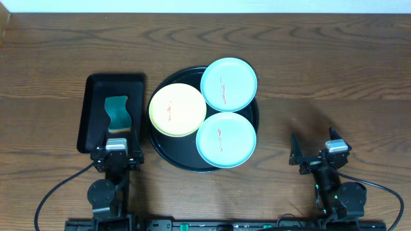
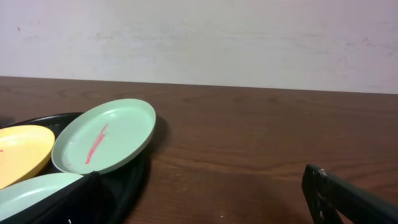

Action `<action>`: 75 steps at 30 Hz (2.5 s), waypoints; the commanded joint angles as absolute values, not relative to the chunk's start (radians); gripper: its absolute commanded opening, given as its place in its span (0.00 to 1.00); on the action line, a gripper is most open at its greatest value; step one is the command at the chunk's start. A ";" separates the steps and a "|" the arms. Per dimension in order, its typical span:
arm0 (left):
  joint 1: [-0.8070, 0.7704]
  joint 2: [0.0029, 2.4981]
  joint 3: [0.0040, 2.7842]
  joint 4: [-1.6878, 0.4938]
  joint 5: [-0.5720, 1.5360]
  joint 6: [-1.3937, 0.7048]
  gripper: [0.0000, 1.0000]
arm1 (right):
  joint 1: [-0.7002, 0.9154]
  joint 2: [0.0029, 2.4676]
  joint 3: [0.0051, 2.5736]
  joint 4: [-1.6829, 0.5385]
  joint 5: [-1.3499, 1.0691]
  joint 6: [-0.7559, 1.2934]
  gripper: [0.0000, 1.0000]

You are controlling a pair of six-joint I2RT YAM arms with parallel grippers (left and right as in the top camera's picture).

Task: Clean dirty plates on tray and stack at the side

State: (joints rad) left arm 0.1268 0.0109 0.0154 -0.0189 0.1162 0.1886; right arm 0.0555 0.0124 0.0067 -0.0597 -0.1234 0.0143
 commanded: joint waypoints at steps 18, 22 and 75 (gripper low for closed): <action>0.125 0.006 0.004 -0.060 0.119 0.205 0.76 | 0.054 0.008 0.006 -0.064 -0.124 0.021 0.99; 0.125 0.006 0.004 -0.060 0.119 0.205 0.76 | 0.054 0.008 0.006 -0.064 -0.124 0.021 0.99; 0.125 0.006 0.004 -0.060 0.119 0.205 0.76 | 0.053 0.008 0.006 -0.064 -0.081 0.002 0.99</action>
State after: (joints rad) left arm 0.1268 0.0109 0.0154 -0.0189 0.1162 0.1886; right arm 0.0555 0.0124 0.0067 -0.0597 -0.1158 0.0135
